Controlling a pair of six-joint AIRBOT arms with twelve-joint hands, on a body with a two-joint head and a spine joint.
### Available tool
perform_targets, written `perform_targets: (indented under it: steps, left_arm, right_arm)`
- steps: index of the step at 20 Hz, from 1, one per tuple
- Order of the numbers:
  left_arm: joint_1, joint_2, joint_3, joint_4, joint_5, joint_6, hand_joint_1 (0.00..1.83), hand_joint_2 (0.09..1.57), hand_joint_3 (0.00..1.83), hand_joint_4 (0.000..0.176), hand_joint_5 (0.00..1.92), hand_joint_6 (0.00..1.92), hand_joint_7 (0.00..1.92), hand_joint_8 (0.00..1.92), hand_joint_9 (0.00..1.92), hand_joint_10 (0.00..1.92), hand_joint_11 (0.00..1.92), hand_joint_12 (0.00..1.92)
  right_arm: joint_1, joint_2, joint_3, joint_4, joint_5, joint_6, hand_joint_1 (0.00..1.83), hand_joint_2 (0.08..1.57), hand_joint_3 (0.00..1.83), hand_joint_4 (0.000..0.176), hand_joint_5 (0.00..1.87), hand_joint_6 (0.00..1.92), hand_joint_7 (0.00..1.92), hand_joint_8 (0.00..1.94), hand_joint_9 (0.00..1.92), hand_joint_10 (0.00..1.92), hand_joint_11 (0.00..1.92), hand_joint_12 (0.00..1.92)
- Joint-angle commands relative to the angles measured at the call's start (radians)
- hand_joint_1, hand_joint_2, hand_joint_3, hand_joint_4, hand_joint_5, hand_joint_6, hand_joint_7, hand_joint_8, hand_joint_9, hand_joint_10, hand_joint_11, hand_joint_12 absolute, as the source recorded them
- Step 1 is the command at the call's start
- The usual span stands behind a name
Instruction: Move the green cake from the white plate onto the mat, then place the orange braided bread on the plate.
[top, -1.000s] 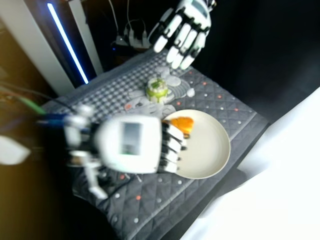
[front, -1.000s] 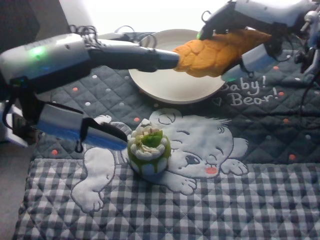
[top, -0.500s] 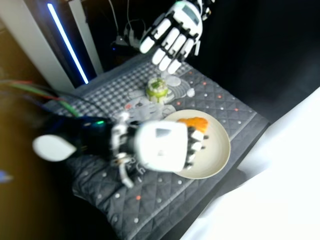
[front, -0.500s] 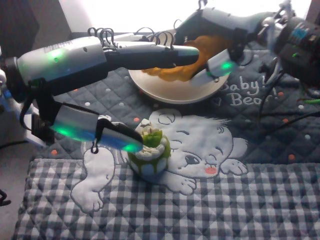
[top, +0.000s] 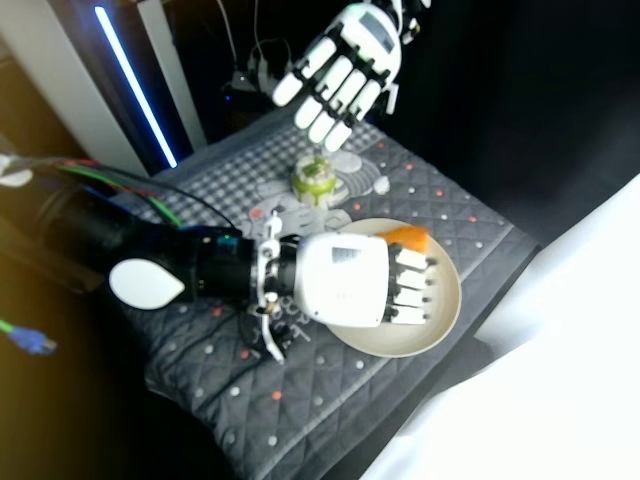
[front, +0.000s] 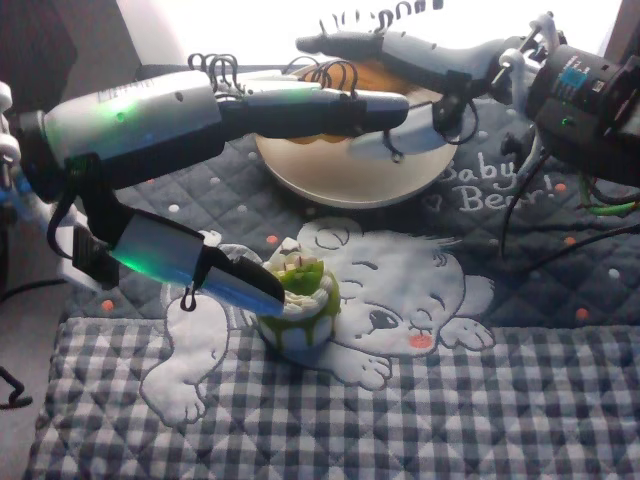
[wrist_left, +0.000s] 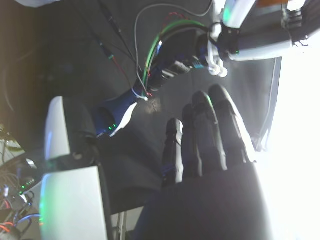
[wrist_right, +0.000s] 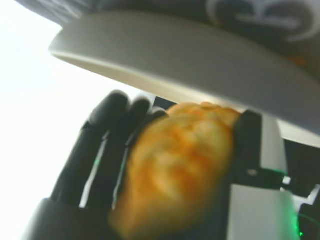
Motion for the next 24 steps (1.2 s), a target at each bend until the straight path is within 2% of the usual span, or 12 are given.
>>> perform_targets:
  steps: [1,3,5,8,10,13,14,17,19,22,23,24]
  left_arm:
    - [-0.004,0.002,0.000,-0.060,-0.104,-0.011,1.07,0.87,0.00,0.091,0.22,0.00,0.33,0.01,0.42,0.01,0.23,0.45]
    - [-0.001,0.002,0.000,-0.062,-0.103,-0.018,1.04,0.88,0.01,0.091,0.18,0.00,0.32,0.00,0.42,0.01,0.21,0.44]
    - [0.002,0.006,-0.002,-0.069,-0.102,-0.018,1.00,0.88,0.01,0.100,0.16,0.01,0.34,0.01,0.45,0.01,0.22,0.45]
    - [0.017,0.046,-0.031,-0.095,-0.109,-0.006,0.99,0.91,0.00,0.022,0.26,0.01,0.36,0.00,0.46,0.00,0.19,0.54]
    - [0.025,0.072,-0.051,-0.118,-0.121,0.013,0.89,0.96,0.00,0.014,0.23,0.00,0.34,0.00,0.48,0.00,0.20,0.67]
    - [0.038,0.106,-0.073,-0.159,-0.143,0.052,1.02,0.91,0.00,0.080,0.34,0.01,0.38,0.00,0.47,0.00,0.14,0.66]
    - [0.048,0.112,-0.077,-0.171,-0.150,0.061,0.96,0.91,0.00,0.050,0.36,0.00,0.38,0.00,0.47,0.00,0.14,0.59]
    - [0.063,0.116,-0.078,-0.200,-0.160,0.076,0.97,0.87,0.00,0.088,0.30,0.00,0.34,0.00,0.45,0.00,0.12,0.63]
    - [0.080,0.121,-0.083,-0.222,-0.176,0.081,1.01,0.85,0.00,0.118,0.36,0.02,0.41,0.01,0.50,0.01,0.15,0.63]
    - [0.116,0.138,-0.093,-0.263,-0.205,0.102,1.03,0.86,0.00,0.128,0.24,0.00,0.29,0.00,0.44,0.00,0.13,0.62]
    - [0.128,0.142,-0.095,-0.277,-0.216,0.111,1.07,0.84,0.00,0.122,0.27,0.02,0.31,0.01,0.45,0.01,0.14,0.62]
    - [0.138,0.143,-0.096,-0.291,-0.229,0.118,1.09,0.86,0.00,0.097,0.33,0.01,0.35,0.00,0.42,0.00,0.11,0.64]
  right_arm:
    - [0.014,0.017,-0.007,0.023,0.125,0.006,0.83,0.98,0.00,0.175,0.00,0.00,0.00,0.00,0.01,0.01,0.00,0.56]
    - [0.014,0.066,-0.065,-0.029,0.133,0.006,0.84,0.93,0.00,0.176,0.00,0.00,0.00,0.00,0.00,0.00,0.00,0.05]
    - [0.014,0.156,-0.148,-0.049,0.178,0.006,0.84,0.88,0.00,0.176,0.00,0.00,0.00,0.00,0.00,0.00,0.04,0.02]
    - [0.012,0.274,-0.262,-0.041,0.303,0.006,0.74,0.81,0.00,0.176,0.00,0.00,0.00,0.00,0.00,0.00,0.01,0.01]
    - [0.012,0.346,-0.349,-0.031,0.317,-0.024,0.79,0.79,0.00,0.159,0.01,0.00,0.02,0.01,0.05,0.02,0.09,0.04]
    - [-0.014,0.452,-0.474,0.005,0.379,-0.144,0.75,0.75,0.00,0.156,0.18,0.01,0.10,0.00,0.10,0.00,0.10,0.08]
    - [-0.042,0.459,-0.479,0.026,0.426,-0.144,0.61,0.79,0.02,0.153,0.10,0.00,0.06,0.00,0.07,0.00,0.02,0.05]
    - [-0.134,0.484,-0.489,0.105,0.546,-0.144,0.73,0.80,0.00,0.084,0.35,0.01,0.24,0.00,0.18,0.00,0.01,0.12]
    - [-0.179,0.502,-0.507,0.150,0.608,-0.144,0.79,0.80,0.00,0.108,0.42,0.02,0.24,0.01,0.12,0.00,0.00,0.00]
    - [-0.226,0.524,-0.536,0.193,0.698,-0.147,0.86,0.78,0.00,0.067,0.50,0.01,0.35,0.01,0.25,0.01,0.10,0.06]
    - [-0.245,0.530,-0.545,0.213,0.731,-0.155,0.82,0.81,0.00,0.111,0.40,0.00,0.21,0.00,0.28,0.01,0.07,0.19]
    - [-0.272,0.543,-0.563,0.244,0.777,-0.181,0.84,0.80,0.01,0.109,0.39,0.00,0.19,0.00,0.29,0.00,0.01,0.36]
